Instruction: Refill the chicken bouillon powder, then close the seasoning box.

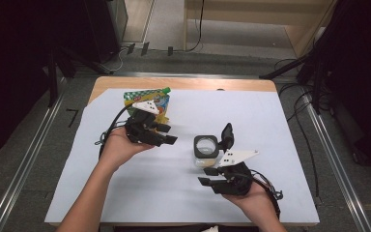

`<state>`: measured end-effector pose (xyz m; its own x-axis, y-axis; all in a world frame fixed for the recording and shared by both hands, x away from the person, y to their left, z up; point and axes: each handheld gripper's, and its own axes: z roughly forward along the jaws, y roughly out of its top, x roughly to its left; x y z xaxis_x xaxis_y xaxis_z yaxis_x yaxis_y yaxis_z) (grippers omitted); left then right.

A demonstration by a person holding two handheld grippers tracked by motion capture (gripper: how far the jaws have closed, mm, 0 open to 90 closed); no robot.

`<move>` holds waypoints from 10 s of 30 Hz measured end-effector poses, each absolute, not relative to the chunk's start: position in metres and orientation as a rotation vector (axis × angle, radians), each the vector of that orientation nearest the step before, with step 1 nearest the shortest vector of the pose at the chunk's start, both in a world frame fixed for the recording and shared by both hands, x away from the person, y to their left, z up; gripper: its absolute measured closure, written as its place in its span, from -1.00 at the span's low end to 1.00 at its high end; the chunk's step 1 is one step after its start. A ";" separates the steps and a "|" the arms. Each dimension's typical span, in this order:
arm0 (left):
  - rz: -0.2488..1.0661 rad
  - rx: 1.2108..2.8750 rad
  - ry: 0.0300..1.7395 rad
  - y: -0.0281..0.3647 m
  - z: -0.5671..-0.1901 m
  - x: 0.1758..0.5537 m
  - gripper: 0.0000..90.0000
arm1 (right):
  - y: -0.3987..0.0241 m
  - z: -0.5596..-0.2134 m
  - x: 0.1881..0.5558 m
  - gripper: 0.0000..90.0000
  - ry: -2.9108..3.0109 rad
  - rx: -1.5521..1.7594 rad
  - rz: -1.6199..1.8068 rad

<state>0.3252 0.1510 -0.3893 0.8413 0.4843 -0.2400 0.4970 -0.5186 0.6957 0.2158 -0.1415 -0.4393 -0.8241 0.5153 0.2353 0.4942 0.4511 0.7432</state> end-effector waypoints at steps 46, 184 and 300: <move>0.212 2.111 0.998 0.268 -0.409 0.352 0.01 | -0.096 -0.459 0.226 0.16 2.755 0.807 1.357; -0.249 2.082 0.807 0.179 -0.342 0.276 0.88 | -0.052 -0.494 0.246 0.14 2.449 0.861 1.442; -0.189 2.160 1.061 0.103 -0.360 0.301 0.64 | -0.043 -0.460 0.222 0.46 2.601 0.852 1.772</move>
<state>0.3008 0.1033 -0.3605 0.6521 0.6346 -0.4148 0.7389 -0.4096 0.5350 0.2224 -0.0429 -0.4601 -0.8569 0.3508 0.3777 0.4799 0.2756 0.8329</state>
